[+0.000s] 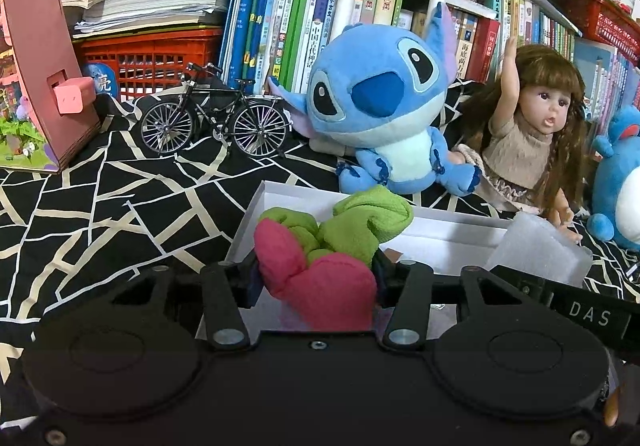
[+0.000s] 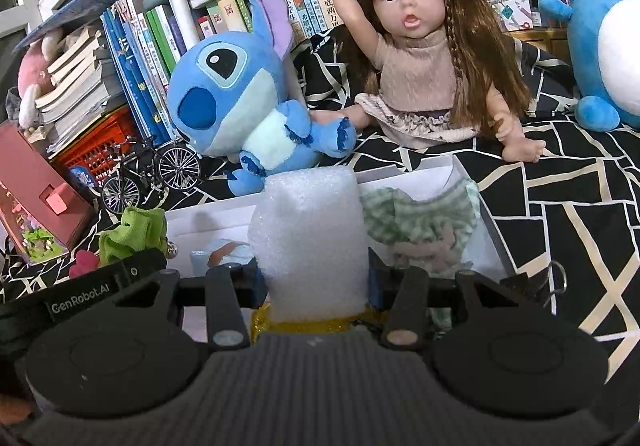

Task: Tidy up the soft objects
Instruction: 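Lower the foam cube into the box and open the right tool while the left releases the scrunchie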

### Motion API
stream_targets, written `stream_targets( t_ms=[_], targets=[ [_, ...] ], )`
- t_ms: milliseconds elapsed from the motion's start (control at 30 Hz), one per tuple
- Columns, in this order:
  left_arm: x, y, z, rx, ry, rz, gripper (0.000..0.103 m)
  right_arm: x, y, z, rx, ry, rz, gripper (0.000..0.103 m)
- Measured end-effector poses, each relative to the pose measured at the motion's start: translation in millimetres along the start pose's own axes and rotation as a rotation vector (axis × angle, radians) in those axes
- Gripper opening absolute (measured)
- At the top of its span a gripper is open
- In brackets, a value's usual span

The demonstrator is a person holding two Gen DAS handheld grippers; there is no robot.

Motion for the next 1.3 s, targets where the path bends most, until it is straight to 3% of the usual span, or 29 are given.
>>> stream_targets(
  t_ms=[500,600,700,1300],
  targets=[
    [1.8,-2.8,0.6,-0.016,-0.006,0.008,0.055,2.3,1.1,-7.4,-0.016,0.007,0.003,0.053],
    [2.5,-4.5,-1.3,-0.015,-0.007,0.013,0.061,1.9,2.5,-12.6,-0.025,-0.002,-0.004,0.054],
    [1.8,-5.5,-5.8,-0.018,-0.013,0.018,0.066,0.0,2.7,-19.4,-0.026,-0.015,-0.011,0.062],
    [-0.9,-15.3,-55.6,0.021,-0.071,0.053,0.083,-4.1,6.9,-67.2,-0.021,-0.101,-0.071,0.071]
  ],
)
Point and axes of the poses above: each gripper's, at about its wrist camera, not at the fingertips, and z roughly the way its jaws point, y to its left, x to its underside, the point moved 9 cm from there along z, roughly the way its jaws point, and after that the axes turned 13 degrees about -z, right-handed, at the moved point
